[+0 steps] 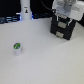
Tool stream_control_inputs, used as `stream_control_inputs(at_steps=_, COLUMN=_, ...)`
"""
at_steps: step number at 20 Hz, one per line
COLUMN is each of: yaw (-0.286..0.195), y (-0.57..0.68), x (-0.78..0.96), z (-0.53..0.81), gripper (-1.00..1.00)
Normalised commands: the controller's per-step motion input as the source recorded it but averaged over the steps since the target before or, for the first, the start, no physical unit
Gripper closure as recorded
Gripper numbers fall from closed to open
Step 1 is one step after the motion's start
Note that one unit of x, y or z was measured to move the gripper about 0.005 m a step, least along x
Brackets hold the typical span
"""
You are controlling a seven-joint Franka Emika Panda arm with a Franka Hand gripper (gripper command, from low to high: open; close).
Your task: Open the kcup holder, insert the kcup into the holder, and close the kcup holder
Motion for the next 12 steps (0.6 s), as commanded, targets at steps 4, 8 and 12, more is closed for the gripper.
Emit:
stream_control_inputs(at_steps=4, yaw=0.041, y=-0.45, x=0.31, z=0.06, gripper=1.00)
stream_control_inputs(at_steps=8, yaw=-0.081, y=-0.19, x=0.95, z=0.24, gripper=1.00)
stream_control_inputs(at_steps=12, yaw=-0.082, y=-0.23, x=0.96, z=0.26, gripper=1.00)
